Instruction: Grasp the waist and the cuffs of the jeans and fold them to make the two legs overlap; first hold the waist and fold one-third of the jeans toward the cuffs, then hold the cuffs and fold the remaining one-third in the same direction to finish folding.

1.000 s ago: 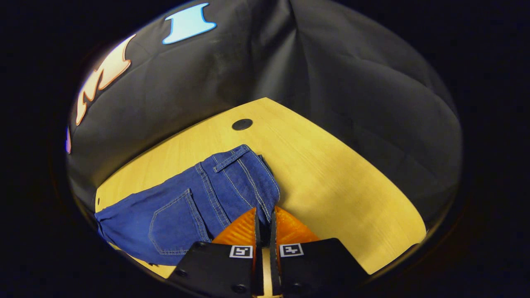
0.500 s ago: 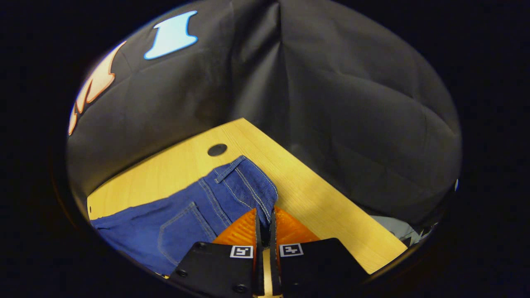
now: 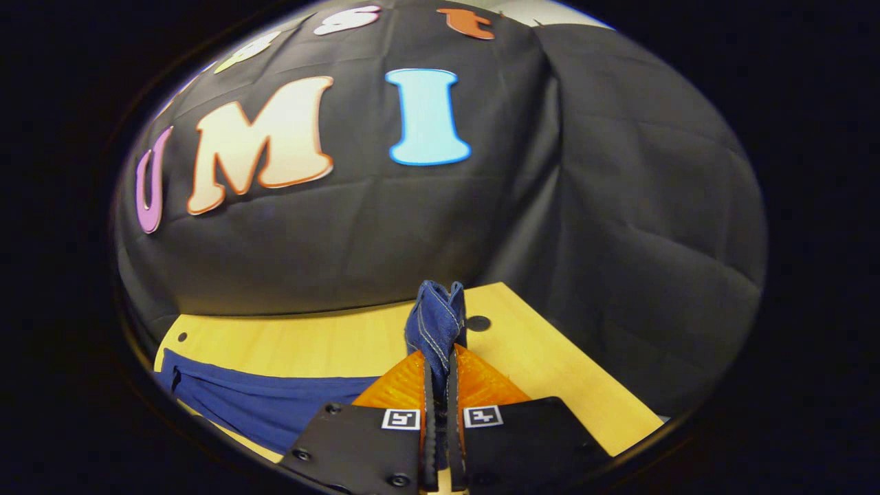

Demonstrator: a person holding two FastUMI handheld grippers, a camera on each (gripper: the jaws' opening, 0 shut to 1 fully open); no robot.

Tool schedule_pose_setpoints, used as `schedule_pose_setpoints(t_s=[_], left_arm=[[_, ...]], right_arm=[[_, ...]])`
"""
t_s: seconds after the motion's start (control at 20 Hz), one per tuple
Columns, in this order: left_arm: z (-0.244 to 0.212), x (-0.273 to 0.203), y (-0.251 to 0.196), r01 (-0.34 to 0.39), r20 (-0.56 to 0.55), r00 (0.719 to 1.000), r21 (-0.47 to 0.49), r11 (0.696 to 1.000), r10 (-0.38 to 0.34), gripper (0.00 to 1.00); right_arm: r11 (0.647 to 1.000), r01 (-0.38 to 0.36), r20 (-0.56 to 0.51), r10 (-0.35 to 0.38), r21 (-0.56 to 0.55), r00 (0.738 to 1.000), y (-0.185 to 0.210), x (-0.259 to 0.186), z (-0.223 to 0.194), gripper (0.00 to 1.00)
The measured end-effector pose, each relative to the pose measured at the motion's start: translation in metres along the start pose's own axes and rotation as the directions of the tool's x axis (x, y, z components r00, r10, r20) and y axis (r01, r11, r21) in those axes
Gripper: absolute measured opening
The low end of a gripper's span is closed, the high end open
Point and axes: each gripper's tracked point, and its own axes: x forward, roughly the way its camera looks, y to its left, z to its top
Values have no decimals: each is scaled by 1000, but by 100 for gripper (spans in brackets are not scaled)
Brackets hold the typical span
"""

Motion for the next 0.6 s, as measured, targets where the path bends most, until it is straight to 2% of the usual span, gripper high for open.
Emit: schedule_pose_setpoints(t_s=[0.3, 0.6], left_arm=[[-31, 16, 23, 58, -84, 995, 15, 998, -57, 95], [-49, 26, 53, 93, -148, 985, 43, 995, -85, 95]], right_arm=[[995, -103, 26, 103, -8, 994, 0, 2, 1, 9], [974, -225, 50, 226, -8, 973, 4, 4, 2, 9]])
